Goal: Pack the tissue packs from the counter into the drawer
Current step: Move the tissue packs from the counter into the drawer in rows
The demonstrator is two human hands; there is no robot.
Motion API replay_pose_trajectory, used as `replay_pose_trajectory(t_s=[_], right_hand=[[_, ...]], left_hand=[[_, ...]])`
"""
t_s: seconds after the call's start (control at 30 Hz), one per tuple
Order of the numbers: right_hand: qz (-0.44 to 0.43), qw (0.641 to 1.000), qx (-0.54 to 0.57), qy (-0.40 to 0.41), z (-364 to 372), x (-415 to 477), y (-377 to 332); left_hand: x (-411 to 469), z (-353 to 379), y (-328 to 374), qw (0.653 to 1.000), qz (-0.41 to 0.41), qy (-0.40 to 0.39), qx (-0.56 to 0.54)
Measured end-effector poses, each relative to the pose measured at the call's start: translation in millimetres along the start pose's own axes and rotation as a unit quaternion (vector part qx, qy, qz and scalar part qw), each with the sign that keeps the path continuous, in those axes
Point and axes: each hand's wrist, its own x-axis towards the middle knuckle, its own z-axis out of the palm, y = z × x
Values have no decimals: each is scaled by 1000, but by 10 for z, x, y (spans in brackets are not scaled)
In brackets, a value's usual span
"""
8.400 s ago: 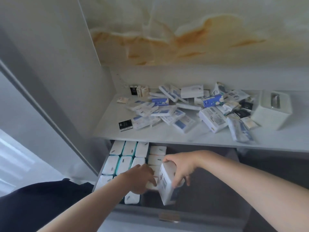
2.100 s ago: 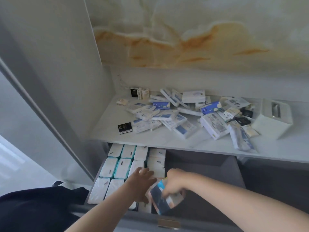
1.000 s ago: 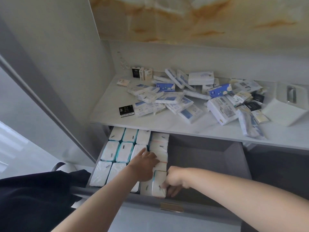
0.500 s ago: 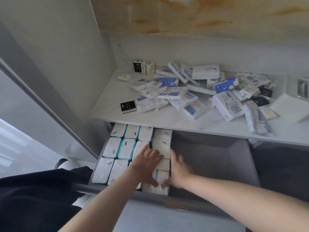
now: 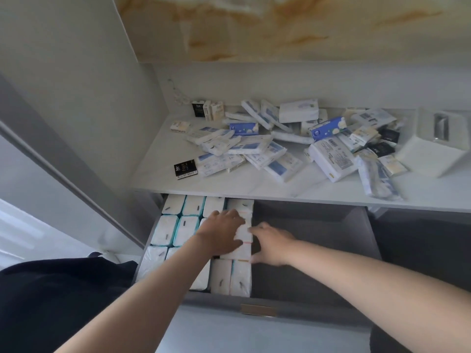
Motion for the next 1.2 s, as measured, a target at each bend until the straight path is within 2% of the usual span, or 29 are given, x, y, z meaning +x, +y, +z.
replay_pose_trajectory(t_s=[0.13,0.23,0.37,0.6,0.73,0.87,0.93,1.03,1.13,1.2], right_hand=[[-2,996,38,80,-530,-159,299],[23,985,106,135,-1016,-286,609],[61,967,86,230,-1627,-463,1186],[106,923,104,355,-2262,-399,2229],[129,934,17,333,-2477,-173,2665],[109,967,-38,226,-2500,141,2962],[91,974,-45,200,-2519,251,3039],[96,971,-101,193,-2646,304,3097],[139,968,-142,155,-2790,267,3203],[166,972,-102,130,-2835,219,3277]], left_hand=[[254,-422,144,994,-25,51,-93],[540,-786,343,983,-31,102,-147],[1033,-1271,727,968,-12,164,-192],[2123,-1776,1417,963,52,214,-158],[2738,-1847,1600,972,78,211,-60],[3150,-1806,1542,983,103,145,53],[3264,-1799,1465,982,87,123,110],[3331,-1851,1387,957,34,147,247],[3385,-1905,1390,954,-9,144,264],[3456,-1930,1468,956,-6,155,249]])
